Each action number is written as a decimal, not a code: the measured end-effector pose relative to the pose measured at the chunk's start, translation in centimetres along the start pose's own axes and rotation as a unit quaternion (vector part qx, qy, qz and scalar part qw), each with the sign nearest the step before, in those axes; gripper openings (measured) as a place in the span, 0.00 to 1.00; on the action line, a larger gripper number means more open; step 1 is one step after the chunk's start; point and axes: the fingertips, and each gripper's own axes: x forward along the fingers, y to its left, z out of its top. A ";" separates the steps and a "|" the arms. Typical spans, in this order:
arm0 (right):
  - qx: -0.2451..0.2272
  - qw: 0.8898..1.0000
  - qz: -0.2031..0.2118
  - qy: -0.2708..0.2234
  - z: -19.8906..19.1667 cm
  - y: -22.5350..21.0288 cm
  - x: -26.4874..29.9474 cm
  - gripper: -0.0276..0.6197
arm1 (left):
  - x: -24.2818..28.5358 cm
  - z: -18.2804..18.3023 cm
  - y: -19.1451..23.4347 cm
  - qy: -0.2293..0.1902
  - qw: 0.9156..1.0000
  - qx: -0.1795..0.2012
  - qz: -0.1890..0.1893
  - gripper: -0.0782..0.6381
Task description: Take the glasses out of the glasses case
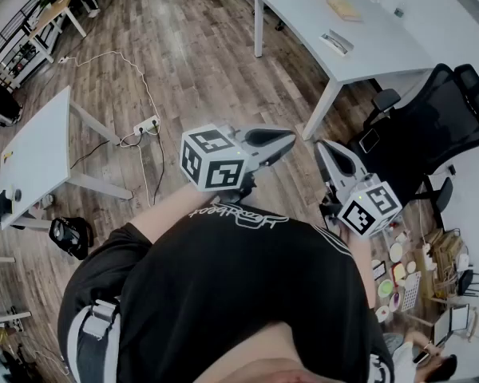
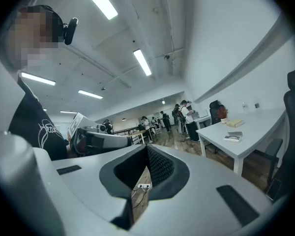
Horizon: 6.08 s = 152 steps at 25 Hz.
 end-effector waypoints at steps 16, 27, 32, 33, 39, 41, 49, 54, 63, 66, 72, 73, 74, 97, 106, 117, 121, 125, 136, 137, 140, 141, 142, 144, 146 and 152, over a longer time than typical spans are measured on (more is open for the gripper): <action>0.059 0.998 0.031 -0.011 -0.9 -1.5 1.5 0.06 | 1.6 -0.6 2.3 0.013 1.000 -0.017 -0.012 0.12; 0.030 0.999 -0.034 0.030 -2.3 -8.9 2.9 0.06 | 9.3 0.6 7.3 0.036 0.997 -0.018 -0.069 0.12; 0.044 0.997 -0.059 0.030 -1.3 -14.7 5.9 0.06 | 12.5 2.5 12.8 0.043 0.996 -0.029 -0.072 0.12; 0.050 0.996 -0.064 0.030 -1.1 -16.3 6.6 0.06 | 13.3 2.8 14.1 0.047 0.996 -0.033 -0.072 0.12; 0.077 0.993 -0.082 0.048 0.1 -24.3 11.6 0.06 | 18.0 5.1 21.8 0.069 0.993 -0.059 -0.072 0.12; 0.084 0.991 -0.086 0.052 0.6 -27.1 13.5 0.06 | 19.4 6.1 24.6 0.074 0.993 -0.061 -0.069 0.12; 0.094 0.989 -0.092 0.073 1.3 -37.5 21.2 0.06 | 24.2 8.5 36.3 0.091 0.991 -0.089 -0.052 0.12; 0.075 0.989 -0.101 0.082 2.7 -41.5 24.6 0.06 | 26.5 10.4 41.6 0.084 0.991 -0.094 -0.054 0.12; 0.075 0.985 -0.115 0.101 1.0 -44.7 25.7 0.06 | 29.6 10.3 44.7 0.088 0.989 -0.100 -0.066 0.12; 0.078 0.985 -0.114 0.102 0.5 -45.5 25.9 0.06 | 30.3 9.9 45.5 0.089 0.989 -0.105 -0.061 0.12; 0.078 0.987 -0.107 0.095 1.1 -48.4 26.5 0.06 | 31.9 10.3 47.1 0.089 0.989 -0.112 -0.047 0.12; 0.081 0.987 -0.103 0.092 1.2 -48.9 26.7 0.06 | 32.3 10.5 47.4 0.089 0.989 -0.110 -0.045 0.12; 0.086 0.987 -0.097 0.089 1.4 -49.4 26.9 0.06 | 32.8 10.6 47.7 0.090 0.989 -0.109 -0.044 0.12; 0.131 0.983 -0.083 0.098 1.7 -65.3 31.4 0.06 | 43.7 10.6 57.7 0.125 0.980 -0.152 -0.011 0.12; 0.125 0.982 -0.080 0.119 -0.2 -67.3 32.0 0.06 | 45.0 8.4 59.2 0.142 0.975 -0.170 -0.009 0.12; 0.063 0.972 -0.069 0.214 -5.2 -68.4 33.6 0.06 | 45.0 7.4 61.0 0.151 0.971 -0.186 0.003 0.12; 0.037 0.964 -0.069 0.253 -6.8 -69.0 33.9 0.06 | 44.9 7.0 61.7 0.153 0.969 -0.194 0.009 0.12; 0.014 0.954 -0.074 0.290 -8.5 -69.6 33.7 0.06 | 45.0 6.6 61.8 0.154 0.968 -0.197 0.006 0.12; -0.081 0.912 -0.081 0.394 -12.2 -70.5 34.6 0.15 | 44.5 5.1 63.2 0.159 0.963 -0.216 0.019 0.12; -0.089 0.908 -0.083 0.401 -12.4 -70.6 34.6 0.15 | 44.5 5.0 63.2 0.159 0.963 -0.218 0.020 0.12; -0.115 0.894 -0.082 0.424 -13.2 -70.9 34.8 0.15 | 44.4 4.7 63.3 0.162 0.962 -0.219 0.019 0.12; -0.126 0.889 -0.081 0.433 -13.5 -71.0 34.7 0.15 | 44.4 4.6 63.3 0.163 0.962 -0.219 0.019 0.12; -0.137 0.883 -0.081 0.442 -13.7 -71.1 34.7 0.15 | 44.3 4.6 63.3 0.164 0.962 -0.219 0.019 0.12; -0.159 0.872 -0.081 0.456 -14.1 -71.2 34.7 0.15 | 44.1 4.5 63.3 0.165 0.961 -0.220 0.020 0.12; -0.177 0.864 -0.081 0.465 -14.2 -71.3 34.8 0.15 | 44.0 4.4 63.3 0.165 0.961 -0.221 0.022 0.12; -0.204 0.848 -0.088 0.481 -14.5 -71.9 34.8 0.15 | 43.6 4.2 63.3 0.165 0.960 -0.223 0.025 0.12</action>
